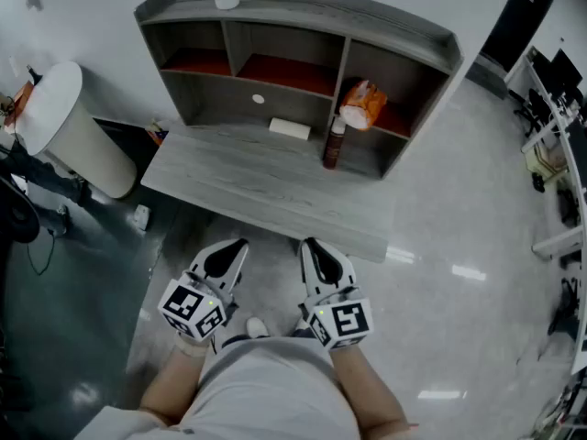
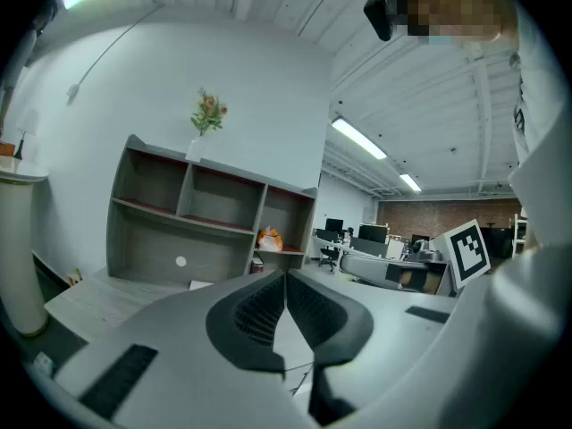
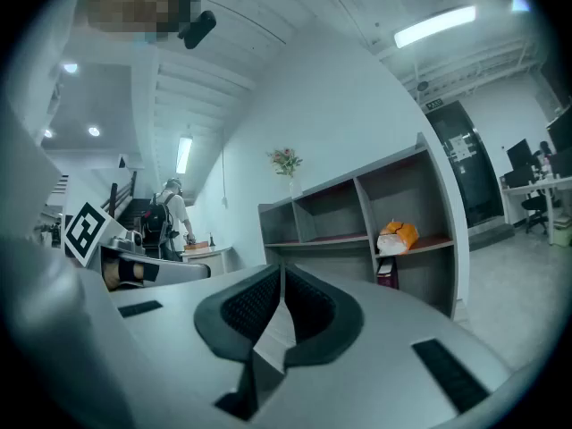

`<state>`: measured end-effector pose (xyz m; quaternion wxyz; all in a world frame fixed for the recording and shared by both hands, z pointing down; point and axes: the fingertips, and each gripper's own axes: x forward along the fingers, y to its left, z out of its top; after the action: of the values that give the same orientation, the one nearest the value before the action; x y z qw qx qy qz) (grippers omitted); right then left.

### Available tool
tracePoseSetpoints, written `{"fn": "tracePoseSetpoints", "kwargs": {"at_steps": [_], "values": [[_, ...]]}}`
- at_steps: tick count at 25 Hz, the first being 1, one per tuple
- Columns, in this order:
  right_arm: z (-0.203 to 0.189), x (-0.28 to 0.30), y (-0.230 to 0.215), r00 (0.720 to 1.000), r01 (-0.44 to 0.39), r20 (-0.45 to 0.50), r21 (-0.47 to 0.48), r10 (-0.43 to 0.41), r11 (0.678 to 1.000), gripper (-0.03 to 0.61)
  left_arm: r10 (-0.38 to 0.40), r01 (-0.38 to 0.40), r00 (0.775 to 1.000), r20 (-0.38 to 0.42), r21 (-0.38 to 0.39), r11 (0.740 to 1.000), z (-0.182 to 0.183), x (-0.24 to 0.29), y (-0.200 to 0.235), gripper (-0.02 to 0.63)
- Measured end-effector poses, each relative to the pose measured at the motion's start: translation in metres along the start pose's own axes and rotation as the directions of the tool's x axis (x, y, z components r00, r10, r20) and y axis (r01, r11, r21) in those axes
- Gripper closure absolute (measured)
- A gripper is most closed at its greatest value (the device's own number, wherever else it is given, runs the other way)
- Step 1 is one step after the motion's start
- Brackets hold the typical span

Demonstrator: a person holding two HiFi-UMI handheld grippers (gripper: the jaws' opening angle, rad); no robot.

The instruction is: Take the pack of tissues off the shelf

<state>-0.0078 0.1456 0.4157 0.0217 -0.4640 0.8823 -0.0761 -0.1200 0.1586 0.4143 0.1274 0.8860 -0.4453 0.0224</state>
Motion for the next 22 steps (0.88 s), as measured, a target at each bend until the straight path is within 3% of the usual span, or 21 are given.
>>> {"fn": "tracePoseSetpoints", "kwargs": {"at_steps": [9, 22], "values": [[0.005, -0.005, -0.027, 0.999, -0.052, 0.004, 0.005, 0.052, 0.999, 0.549, 0.037, -0.037, 0.999, -0.003, 0.009, 0.999, 0.0, 0.026, -0.019, 0.594], [-0.002, -0.028, -0.096, 0.996, -0.084, 0.028, 0.127, 0.081, 0.988, 0.548, 0.079, -0.078, 0.995, -0.061, 0.018, 0.997, -0.021, 0.079, -0.066, 0.595]]}}
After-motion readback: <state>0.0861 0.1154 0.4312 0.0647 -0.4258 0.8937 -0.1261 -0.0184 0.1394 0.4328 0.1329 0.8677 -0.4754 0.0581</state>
